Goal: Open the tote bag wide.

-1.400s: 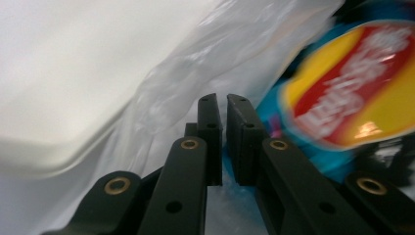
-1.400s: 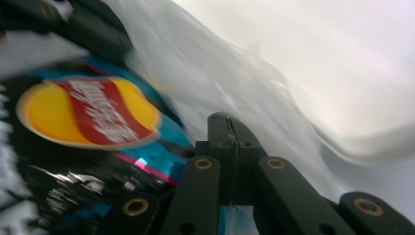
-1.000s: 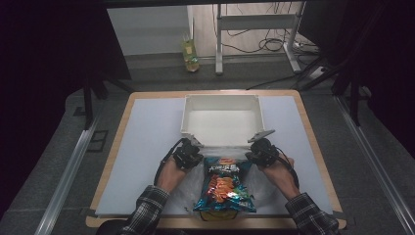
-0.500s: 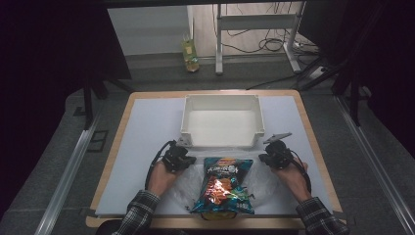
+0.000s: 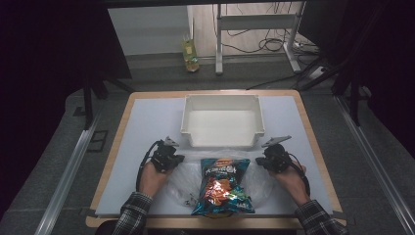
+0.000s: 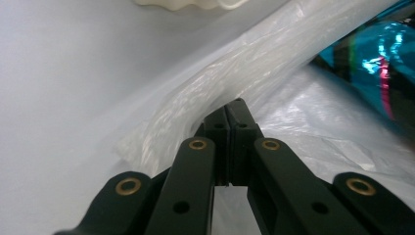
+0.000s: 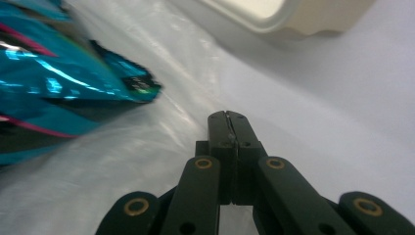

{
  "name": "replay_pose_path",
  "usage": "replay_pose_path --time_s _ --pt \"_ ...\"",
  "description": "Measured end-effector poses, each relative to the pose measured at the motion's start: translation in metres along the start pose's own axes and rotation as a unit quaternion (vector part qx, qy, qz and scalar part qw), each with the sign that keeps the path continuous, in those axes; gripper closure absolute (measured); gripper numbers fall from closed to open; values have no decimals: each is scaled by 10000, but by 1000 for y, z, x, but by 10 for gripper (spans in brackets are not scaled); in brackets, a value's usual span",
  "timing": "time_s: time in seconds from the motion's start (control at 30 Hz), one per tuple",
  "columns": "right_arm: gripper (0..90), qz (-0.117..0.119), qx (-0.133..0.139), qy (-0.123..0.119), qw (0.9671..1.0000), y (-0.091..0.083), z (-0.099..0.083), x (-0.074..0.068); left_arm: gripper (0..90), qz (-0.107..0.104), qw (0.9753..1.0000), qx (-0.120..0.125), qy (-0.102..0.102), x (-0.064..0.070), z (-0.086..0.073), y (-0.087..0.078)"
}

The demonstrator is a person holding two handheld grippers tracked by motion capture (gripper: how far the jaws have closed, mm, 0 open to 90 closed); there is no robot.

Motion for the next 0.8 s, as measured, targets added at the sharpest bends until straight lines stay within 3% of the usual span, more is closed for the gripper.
replay_pose_path --time_s 0.2,0.27,0.4,0.5,0.6,0.8 --pt "894 -153 39 14 9999 0 0 9 891 220 9997 -10 47 -7 -4 -6" --pt "894 -171 53 8 9998 -1 -1 11 891 50 9998 28 -204 -12 -9 -8" --pt "894 -159 59 83 9998 -2 -2 13 891 148 9998 -84 -58 -13 -12 -12" --pt "895 -204 65 96 9997 -2 -3 13 891 104 9999 -84 -68 -13 -14 -13" --pt "894 -217 77 70 9997 -3 -3 13 890 209 9993 -142 286 -7 -14 -13" --pt "891 -242 65 -8 9997 -4 -3 11 884 94 9996 31 269 -5 -13 -13"
Point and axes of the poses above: each handheld gripper's, and its own axes: y roughly forward along the jaws, z roughly out of its top, x roughly to its right, the point moved 4 cm from there along y, roughly forward along the jaws, and after that the axes turned 4 degrees about x, right-handed, at the moved point
